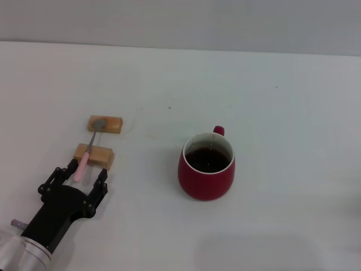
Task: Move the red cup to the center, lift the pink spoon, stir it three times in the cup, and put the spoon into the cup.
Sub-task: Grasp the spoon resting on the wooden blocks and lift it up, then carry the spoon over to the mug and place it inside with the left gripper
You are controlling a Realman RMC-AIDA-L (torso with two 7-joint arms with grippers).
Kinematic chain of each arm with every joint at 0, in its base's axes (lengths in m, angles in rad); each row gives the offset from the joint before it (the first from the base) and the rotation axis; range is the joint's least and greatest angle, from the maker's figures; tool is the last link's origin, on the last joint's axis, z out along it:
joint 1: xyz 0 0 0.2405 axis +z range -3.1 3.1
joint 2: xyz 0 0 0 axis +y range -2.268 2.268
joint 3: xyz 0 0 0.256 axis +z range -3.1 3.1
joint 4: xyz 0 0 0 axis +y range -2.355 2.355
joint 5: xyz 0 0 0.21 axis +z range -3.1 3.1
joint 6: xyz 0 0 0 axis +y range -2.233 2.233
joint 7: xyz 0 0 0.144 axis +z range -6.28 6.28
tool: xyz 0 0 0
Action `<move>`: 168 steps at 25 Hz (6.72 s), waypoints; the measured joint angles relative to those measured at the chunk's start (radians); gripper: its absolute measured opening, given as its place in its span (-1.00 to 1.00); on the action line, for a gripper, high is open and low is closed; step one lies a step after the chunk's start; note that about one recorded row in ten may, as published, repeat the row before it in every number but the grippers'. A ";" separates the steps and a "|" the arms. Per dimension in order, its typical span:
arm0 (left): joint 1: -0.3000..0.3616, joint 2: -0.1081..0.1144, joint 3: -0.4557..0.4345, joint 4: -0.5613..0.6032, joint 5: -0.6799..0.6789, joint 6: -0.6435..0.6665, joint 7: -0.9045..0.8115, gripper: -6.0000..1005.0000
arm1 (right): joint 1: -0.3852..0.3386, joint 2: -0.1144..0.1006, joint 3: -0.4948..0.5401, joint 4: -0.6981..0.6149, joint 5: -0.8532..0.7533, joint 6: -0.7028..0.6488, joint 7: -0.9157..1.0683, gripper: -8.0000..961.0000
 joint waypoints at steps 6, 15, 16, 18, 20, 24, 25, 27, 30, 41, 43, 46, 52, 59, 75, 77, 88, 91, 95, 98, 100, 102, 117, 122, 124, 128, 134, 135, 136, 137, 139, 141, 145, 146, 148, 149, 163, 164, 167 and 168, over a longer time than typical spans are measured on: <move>0.007 0.000 -0.001 -0.005 -0.002 0.004 0.000 0.30 | 0.002 0.000 -0.009 0.000 0.000 0.001 0.000 -0.98; 0.010 0.000 -0.003 -0.004 -0.012 0.004 -0.001 0.30 | 0.001 0.000 -0.010 0.000 -0.001 0.001 0.000 -0.98; 0.010 0.000 -0.003 -0.004 -0.012 0.004 0.001 0.30 | 0.001 0.000 -0.010 0.000 -0.001 0.001 0.000 -0.98; 0.010 0.000 -0.003 -0.005 -0.012 0.004 0.004 0.29 | 0.000 0.000 -0.010 0.000 -0.001 0.001 0.000 -0.99; 0.009 0.000 -0.003 -0.005 -0.013 0.005 0.005 0.26 | 0.000 0.000 -0.010 0.000 -0.001 0.001 0.000 -0.99; 0.009 0.000 -0.003 -0.006 -0.013 0.007 0.005 0.19 | 0.000 0.000 -0.011 0.000 -0.002 0.001 0.000 -0.98; 0.009 0.000 -0.003 -0.006 -0.013 0.007 0.005 0.17 | 0.000 0.000 -0.012 0.000 -0.002 0.001 0.000 -0.98; 0.009 0.000 -0.003 -0.006 -0.013 0.007 0.005 0.14 | 0.000 0.000 -0.013 0.000 -0.002 0.001 0.000 -0.98; 0.009 0.000 -0.003 -0.006 -0.013 0.008 0.006 0.10 | 0.000 0.000 -0.014 -0.001 -0.002 0.001 0.000 -0.98; 0.009 0.000 -0.010 -0.006 -0.013 0.008 0.005 0.05 | 0.003 0.000 -0.022 -0.003 -0.001 0.001 0.000 -0.99; 0.009 0.000 -0.011 -0.006 -0.013 0.008 0.004 0.05 | 0.002 0.000 -0.022 -0.003 0.000 0.001 0.000 -0.99; 0.009 0.001 -0.012 -0.005 -0.013 0.008 0.002 0.04 | 0.002 0.000 -0.022 -0.003 0.000 0.001 0.000 -0.99; 0.012 0.002 -0.013 -0.004 -0.013 0.008 0.001 0.01 | 0.000 0.000 -0.022 -0.003 0.000 0.001 0.000 -0.98; 0.016 0.002 -0.014 -0.005 -0.013 0.010 0.004 -0.17 | 0.000 0.000 -0.022 -0.003 0.000 0.001 0.000 -0.98; 0.006 0.000 -0.036 0.001 -0.011 0.007 0.034 -0.46 | 0.002 0.000 -0.022 -0.003 0.000 0.001 0.000 -0.99; 0.007 0.000 -0.039 0.000 -0.012 0.008 0.034 -0.58 | 0.002 0.000 -0.022 -0.003 0.000 0.001 0.000 -0.98; -0.011 0.011 -0.033 -0.037 0.008 0.034 0.050 -0.64 | 0.003 0.000 -0.022 -0.003 0.000 0.001 0.000 -0.98; -0.035 0.013 -0.039 -0.045 0.034 0.035 0.100 -0.64 | 0.003 0.000 -0.022 -0.003 0.000 0.001 0.000 -0.98; -0.072 0.019 -0.069 -0.069 0.043 0.025 0.138 -0.64 | 0.003 0.000 -0.022 -0.003 -0.001 0.001 0.000 -0.98; -0.097 0.059 -0.104 -0.150 0.048 -0.040 0.124 -0.64 | 0.004 0.000 -0.022 -0.003 -0.001 0.001 0.000 -0.98; -0.106 0.108 -0.130 -0.243 0.050 -0.137 0.124 -0.64 | 0.004 0.000 -0.023 -0.003 -0.001 0.001 0.000 -0.98; -0.115 0.156 -0.181 -0.359 0.069 -0.287 0.145 -0.64 | 0.004 0.000 -0.023 -0.003 -0.002 0.001 0.000 -0.98; -0.073 0.206 -0.663 -1.165 0.412 -1.484 0.297 -0.64 | 0.005 -0.002 -0.024 -0.003 -0.001 0.001 0.000 -0.99; -0.104 0.077 -0.789 -1.273 0.379 -1.784 0.560 -0.64 | 0.007 -0.001 -0.024 -0.003 0.001 0.001 0.000 -0.99; -0.130 0.018 -0.872 -1.293 0.288 -1.920 0.735 -0.64 | 0.007 0.000 -0.024 -0.002 0.001 0.001 0.000 -0.99; -0.169 0.024 -0.913 -1.305 0.200 -2.009 0.790 -0.64 | 0.002 0.000 -0.024 -0.002 0.001 0.001 0.000 -0.98; -0.236 0.019 -0.995 -1.410 0.233 -2.228 0.804 -0.64 | -0.005 0.002 -0.024 0.000 0.001 0.003 0.000 -0.99; -0.236 0.019 -0.995 -1.410 0.233 -2.228 0.804 -0.64 | -0.007 0.002 -0.024 -0.001 0.002 0.003 0.000 -0.99; -0.242 0.019 -1.005 -1.424 0.233 -2.249 0.804 -0.64 | -0.008 0.002 -0.024 -0.002 0.003 0.003 0.000 -0.99; -0.249 0.018 -1.022 -1.440 0.235 -2.282 0.805 -0.64 | -0.010 0.002 -0.024 -0.002 0.003 0.003 0.000 -0.98; -0.262 0.018 -1.053 -1.468 0.235 -2.340 0.806 -0.64 | -0.013 0.002 -0.021 -0.002 0.004 0.000 0.000 -0.98; -0.272 0.017 -1.074 -1.495 0.231 -2.395 0.807 -0.64 | -0.017 0.002 -0.016 -0.003 0.005 -0.004 0.000 -0.98; -0.285 0.017 -1.102 -1.547 0.230 -2.496 0.807 -0.64 | -0.022 0.001 -0.009 -0.004 0.012 -0.006 0.000 -0.98; -0.290 0.017 -1.105 -1.558 0.230 -2.521 0.808 -0.64 | -0.023 0.001 -0.008 -0.004 0.020 -0.007 0.000 -0.98; -0.295 0.017 -1.105 -1.569 0.229 -2.553 0.809 -0.64 | -0.023 0.001 -0.007 -0.004 0.047 -0.008 0.000 -0.98; -0.296 0.017 -1.106 -1.576 0.229 -2.571 0.810 -0.64 | -0.023 0.001 -0.007 -0.004 0.062 -0.010 0.000 -0.98; -0.294 0.015 -1.095 -1.655 0.221 -2.761 0.813 -0.64 | -0.029 -0.001 -0.007 -0.047 0.215 -0.035 0.000 -0.99; -0.295 0.015 -1.093 -1.656 0.220 -2.766 0.813 -0.64 | -0.029 -0.001 -0.007 -0.047 0.215 -0.031 0.000 -0.98; -0.301 0.014 -1.083 -1.661 0.199 -2.784 0.813 -0.64 | -0.026 -0.001 -0.007 -0.049 0.215 -0.019 0.000 -0.98; -0.303 0.014 -1.082 -1.662 0.189 -2.786 0.813 -0.64 | -0.025 -0.001 -0.007 -0.050 0.215 -0.014 0.000 -0.98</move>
